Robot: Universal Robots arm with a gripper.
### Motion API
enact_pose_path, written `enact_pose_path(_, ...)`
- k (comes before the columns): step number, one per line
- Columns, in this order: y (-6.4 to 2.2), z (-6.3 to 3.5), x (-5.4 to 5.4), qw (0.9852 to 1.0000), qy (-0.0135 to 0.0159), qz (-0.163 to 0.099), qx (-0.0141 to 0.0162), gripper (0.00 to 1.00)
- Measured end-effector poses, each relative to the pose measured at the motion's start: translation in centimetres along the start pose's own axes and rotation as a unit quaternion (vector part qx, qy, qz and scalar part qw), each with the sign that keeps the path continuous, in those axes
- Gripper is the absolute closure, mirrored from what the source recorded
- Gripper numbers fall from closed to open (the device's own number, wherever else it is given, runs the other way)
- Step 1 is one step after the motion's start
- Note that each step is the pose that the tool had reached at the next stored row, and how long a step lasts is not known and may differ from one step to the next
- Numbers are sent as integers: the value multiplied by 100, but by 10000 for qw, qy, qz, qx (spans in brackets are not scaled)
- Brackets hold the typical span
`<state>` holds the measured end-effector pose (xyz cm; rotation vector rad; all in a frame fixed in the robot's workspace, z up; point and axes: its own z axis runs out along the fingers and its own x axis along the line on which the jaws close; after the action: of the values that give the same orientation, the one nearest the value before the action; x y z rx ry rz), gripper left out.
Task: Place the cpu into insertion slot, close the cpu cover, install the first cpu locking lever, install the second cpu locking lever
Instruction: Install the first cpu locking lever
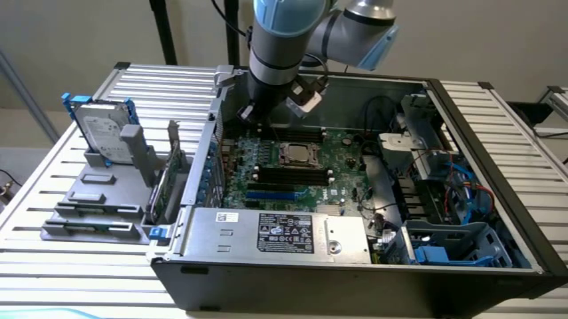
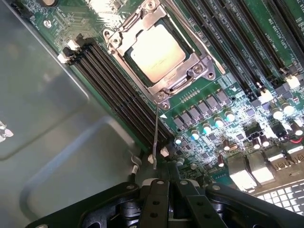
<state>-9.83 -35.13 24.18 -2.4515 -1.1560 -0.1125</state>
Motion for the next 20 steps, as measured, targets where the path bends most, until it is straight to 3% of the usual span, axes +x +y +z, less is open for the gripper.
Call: enact_pose_path(20,313,-51,278,10000,18,31,9,89)
